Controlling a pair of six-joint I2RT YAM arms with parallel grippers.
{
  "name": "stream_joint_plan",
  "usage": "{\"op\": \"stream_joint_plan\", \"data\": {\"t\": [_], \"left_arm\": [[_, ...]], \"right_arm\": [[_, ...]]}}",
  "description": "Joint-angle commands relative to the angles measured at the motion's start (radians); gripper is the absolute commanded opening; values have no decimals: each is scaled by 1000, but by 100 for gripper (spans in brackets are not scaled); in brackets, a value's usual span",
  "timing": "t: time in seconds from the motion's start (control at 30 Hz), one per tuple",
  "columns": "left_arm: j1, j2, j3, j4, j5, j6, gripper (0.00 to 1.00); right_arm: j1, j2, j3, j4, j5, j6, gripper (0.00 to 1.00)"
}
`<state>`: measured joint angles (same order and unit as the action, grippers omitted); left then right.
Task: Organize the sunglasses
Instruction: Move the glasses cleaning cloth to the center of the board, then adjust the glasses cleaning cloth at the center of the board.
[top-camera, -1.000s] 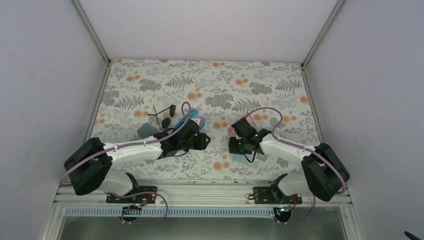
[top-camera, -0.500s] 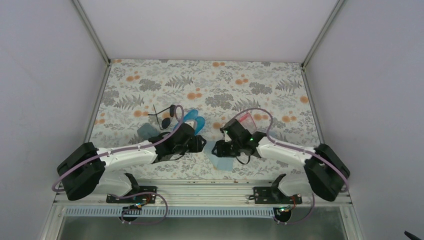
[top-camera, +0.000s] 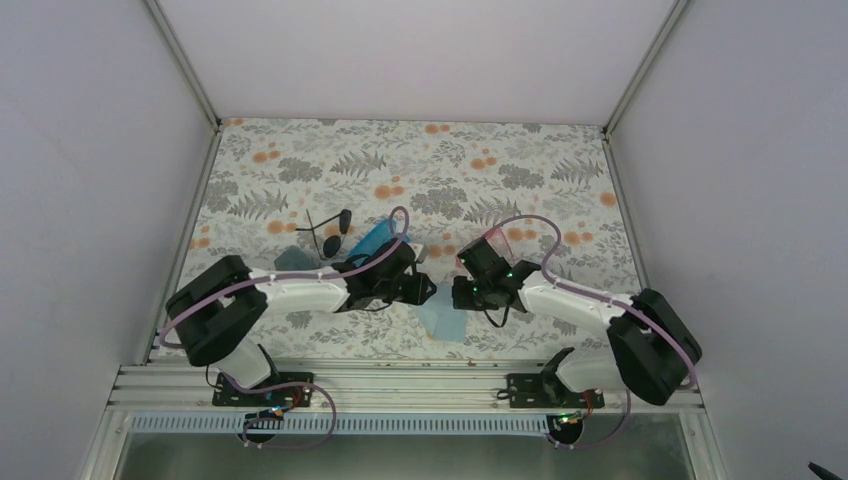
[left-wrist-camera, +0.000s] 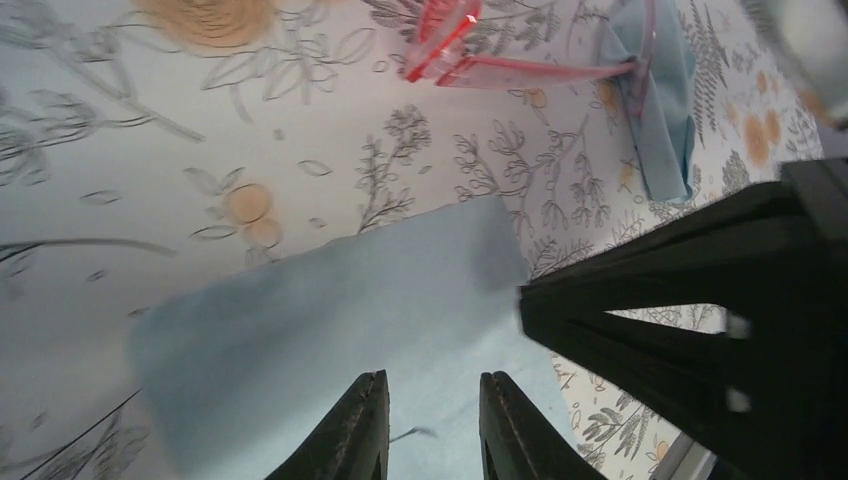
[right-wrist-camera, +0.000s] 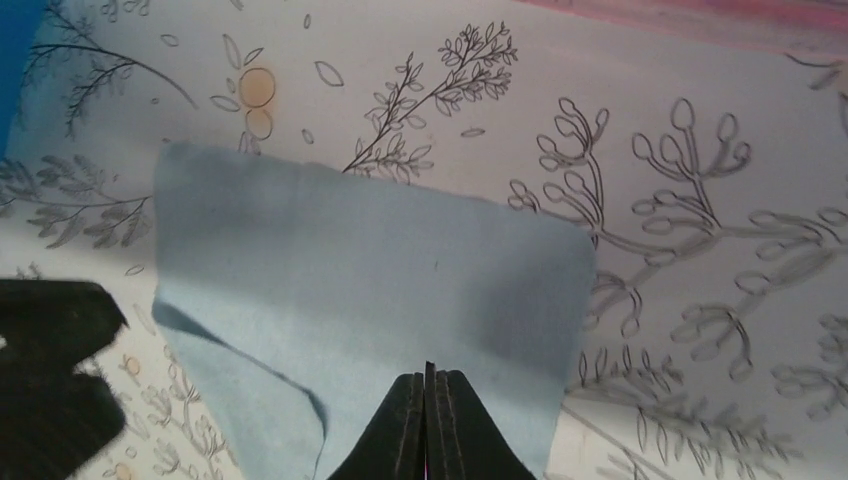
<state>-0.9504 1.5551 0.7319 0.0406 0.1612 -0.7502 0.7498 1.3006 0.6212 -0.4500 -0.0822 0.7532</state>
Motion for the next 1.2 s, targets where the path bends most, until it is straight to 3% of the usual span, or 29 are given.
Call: {"op": "stream_joint_plan", "data": {"t": [0.0, 0.27, 0.57, 0.87, 1.03, 1.17], "left_arm": [[-4, 72, 50, 50, 93, 50, 23], [-15, 109, 9, 28, 177, 40, 22], [-23, 27, -94, -158, 91, -21, 22], [-59, -153, -150, -335, 1, -63, 24], [-59, -185, -83, -190, 25, -6, 25], [-62, -45, 31, -117, 60, 32, 25]], "right_arm": [[-43, 83, -24, 129, -119, -58, 4], [-92, 155, -59, 162, -137, -59, 4], [-104, 168, -69, 132, -76, -48, 4], [-104, 172, -45, 112, -40, -64, 4], [-104, 155, -39, 131, -71, -90, 4], [-104, 170, -37, 136, -78, -84, 4]]}}
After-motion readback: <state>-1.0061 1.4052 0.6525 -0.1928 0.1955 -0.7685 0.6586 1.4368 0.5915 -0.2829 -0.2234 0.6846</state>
